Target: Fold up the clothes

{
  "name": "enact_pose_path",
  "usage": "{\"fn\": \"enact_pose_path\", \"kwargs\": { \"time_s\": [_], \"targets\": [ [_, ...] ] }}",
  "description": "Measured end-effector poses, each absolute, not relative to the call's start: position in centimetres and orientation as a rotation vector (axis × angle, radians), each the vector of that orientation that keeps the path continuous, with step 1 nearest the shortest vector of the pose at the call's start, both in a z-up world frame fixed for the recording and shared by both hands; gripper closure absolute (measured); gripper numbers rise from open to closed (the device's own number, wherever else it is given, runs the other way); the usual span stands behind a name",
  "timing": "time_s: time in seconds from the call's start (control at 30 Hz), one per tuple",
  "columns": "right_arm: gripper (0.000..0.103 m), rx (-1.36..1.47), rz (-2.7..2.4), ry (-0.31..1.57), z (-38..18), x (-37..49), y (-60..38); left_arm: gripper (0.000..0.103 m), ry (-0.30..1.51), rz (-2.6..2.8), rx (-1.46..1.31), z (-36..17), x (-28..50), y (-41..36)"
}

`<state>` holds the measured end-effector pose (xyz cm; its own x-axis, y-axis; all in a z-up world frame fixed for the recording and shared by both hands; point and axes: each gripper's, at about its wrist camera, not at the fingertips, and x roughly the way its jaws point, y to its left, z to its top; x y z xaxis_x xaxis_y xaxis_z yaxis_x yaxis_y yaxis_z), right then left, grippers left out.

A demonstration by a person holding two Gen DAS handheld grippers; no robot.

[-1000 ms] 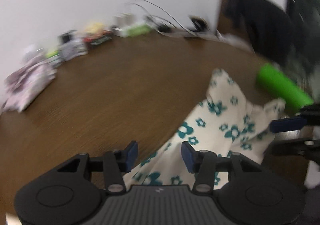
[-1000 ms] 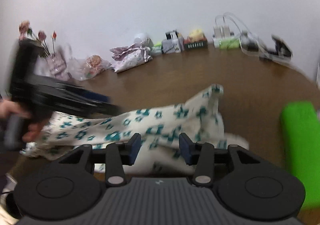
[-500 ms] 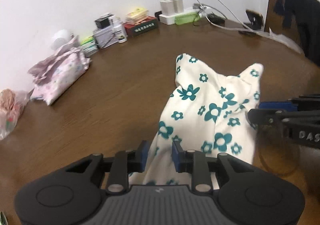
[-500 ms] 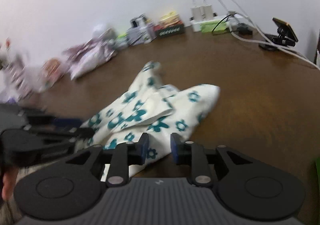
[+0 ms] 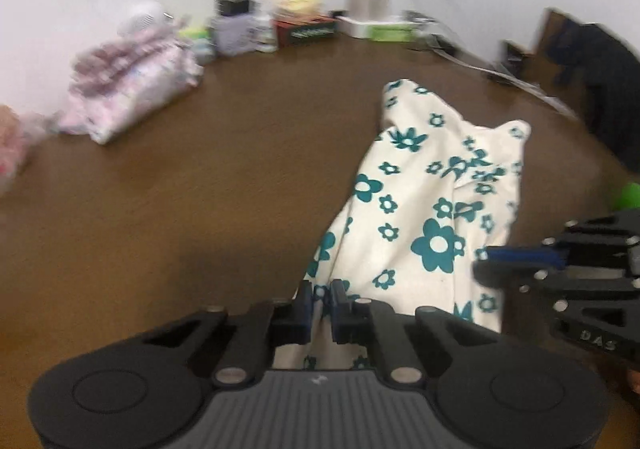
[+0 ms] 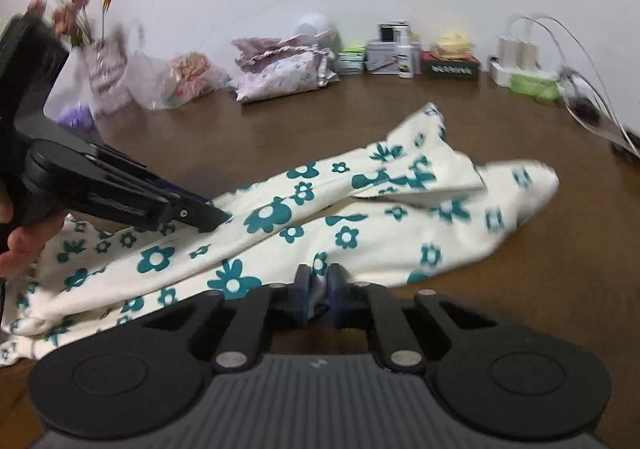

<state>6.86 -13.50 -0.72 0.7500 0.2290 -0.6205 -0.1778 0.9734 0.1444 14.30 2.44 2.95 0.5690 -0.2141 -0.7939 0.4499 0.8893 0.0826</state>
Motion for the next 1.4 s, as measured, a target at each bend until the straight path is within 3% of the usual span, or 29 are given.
{"fn": "enact_pose_path", "kwargs": {
  "time_s": [0.1,0.13,0.2,0.27,0.3,0.5,0.57,0.63,0.67,0.7,0.87,0.93,1.0,1.07,1.13,1.3,1.4],
  "targets": [
    [0.096,0.08,0.088,0.692,-0.5,11.3,-14.7,0.078,0.895,-0.353,0.266,3.5,15.2,2.0],
    [0.084,0.092,0.01,0.69,-0.4,12.6,-15.4,0.071,0.903,-0.365,0.26,4.0,15.3,2.1],
    [0.082,0.119,-0.07,0.656,0.7,12.9,-16.3,0.058,0.892,-0.429,0.264,5.0,14.4,2.9],
    [0.07,0.133,-0.035,0.612,1.8,11.1,-16.2,0.048,0.871,-0.468,0.295,5.4,12.8,4.2],
    [0.063,0.125,-0.001,0.612,1.9,10.0,-15.6,0.048,0.865,-0.479,0.314,5.4,11.9,4.9],
    [0.063,0.064,0.111,0.648,1.1,7.9,-12.6,0.049,0.903,-0.493,0.273,3.2,9.5,8.9],
    [0.064,0.044,0.145,0.661,0.8,7.4,-11.6,0.059,0.905,-0.501,0.236,2.8,9.6,9.4],
    [0.073,0.023,0.18,0.674,0.6,6.9,-10.6,0.071,0.907,-0.505,0.196,2.4,9.8,9.8],
    [0.089,0.012,0.197,0.68,0.4,6.6,-10.1,0.082,0.897,-0.494,0.172,2.4,9.9,9.7],
    [0.094,0.002,0.214,0.686,0.3,6.3,-9.7,0.087,0.897,-0.464,0.148,2.4,9.8,9.4],
    [0.1,0.015,0.227,0.692,0.2,4.7,-10.4,0.088,0.916,-0.415,0.08,2.5,6.3,6.1],
    [0.098,0.047,0.202,0.684,0.5,3.9,-12.0,0.085,0.88,-0.464,0.049,3.4,4.2,5.7],
    [0.097,0.079,0.177,0.675,0.7,3.1,-13.6,0.073,0.843,-0.513,0.019,4.3,2.1,5.3],
    [0.091,0.111,0.152,0.667,1.0,2.3,-15.2,0.048,0.836,-0.516,-0.011,4.2,0.9,5.8],
    [0.063,0.138,0.145,0.663,1.2,1.2,-16.5,0.044,0.843,-0.495,-0.041,3.6,0.2,6.7],
    [0.059,0.133,0.27,0.714,0.6,-3.4,-16.1,0.057,0.863,-0.473,-0.083,1.9,-1.9,7.1],
    [0.064,0.092,0.329,0.733,0.0,-4.5,-14.7,0.079,0.837,-0.437,-0.093,1.5,-3.4,6.6]
  ]
}}
